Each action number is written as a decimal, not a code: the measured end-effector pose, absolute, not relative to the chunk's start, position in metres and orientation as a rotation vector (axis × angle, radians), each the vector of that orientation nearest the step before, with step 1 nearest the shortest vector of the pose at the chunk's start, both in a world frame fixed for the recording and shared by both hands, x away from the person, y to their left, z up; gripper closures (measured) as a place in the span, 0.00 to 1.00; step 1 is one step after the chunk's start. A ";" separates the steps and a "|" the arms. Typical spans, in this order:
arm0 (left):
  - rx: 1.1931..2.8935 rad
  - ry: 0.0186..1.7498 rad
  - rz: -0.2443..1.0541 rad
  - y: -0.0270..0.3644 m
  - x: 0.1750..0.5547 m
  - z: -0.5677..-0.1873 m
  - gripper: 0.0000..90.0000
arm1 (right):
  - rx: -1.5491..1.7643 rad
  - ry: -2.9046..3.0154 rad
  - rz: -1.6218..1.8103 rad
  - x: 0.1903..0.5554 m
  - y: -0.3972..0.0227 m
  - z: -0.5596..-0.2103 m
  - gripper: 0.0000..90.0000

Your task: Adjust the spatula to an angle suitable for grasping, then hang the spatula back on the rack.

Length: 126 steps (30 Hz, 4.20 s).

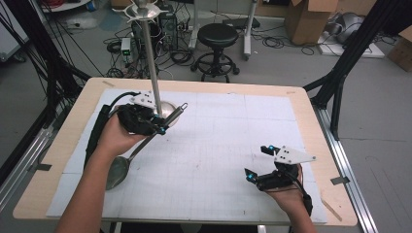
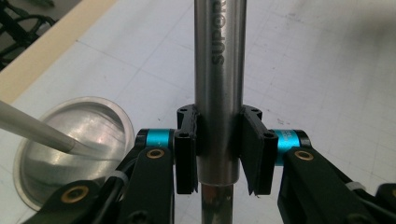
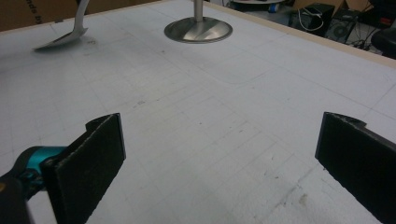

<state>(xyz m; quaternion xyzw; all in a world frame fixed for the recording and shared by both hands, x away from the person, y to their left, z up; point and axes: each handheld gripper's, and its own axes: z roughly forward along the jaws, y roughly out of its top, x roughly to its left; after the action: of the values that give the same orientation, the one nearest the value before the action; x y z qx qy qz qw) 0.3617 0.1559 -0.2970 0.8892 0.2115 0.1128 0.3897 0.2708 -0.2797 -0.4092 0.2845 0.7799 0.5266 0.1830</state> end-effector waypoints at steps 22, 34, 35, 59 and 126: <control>1.987 0.531 0.344 0.218 0.340 -0.247 0.77 | 0.783 2.206 1.486 0.272 -0.276 -0.408 0.00; 1.943 0.527 0.374 0.225 0.338 -0.235 0.77 | 0.790 2.204 1.491 0.272 -0.276 -0.408 0.00; 1.938 0.524 0.370 0.227 0.338 -0.234 0.77 | 0.790 2.203 1.491 0.272 -0.276 -0.408 0.00; 1.721 0.623 0.334 0.260 0.358 -0.203 0.77 | 0.788 2.200 1.510 0.272 -0.277 -0.408 0.00; 1.784 0.821 0.448 0.243 0.403 -0.182 0.77 | 0.791 2.184 1.549 0.275 -0.276 -0.404 0.00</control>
<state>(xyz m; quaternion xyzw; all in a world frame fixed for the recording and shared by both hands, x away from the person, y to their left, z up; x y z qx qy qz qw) 0.4032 0.2429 -0.1818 0.7486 0.3444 0.1879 0.5345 0.2751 -0.2759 -0.4037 0.2789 0.7703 0.5463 0.1743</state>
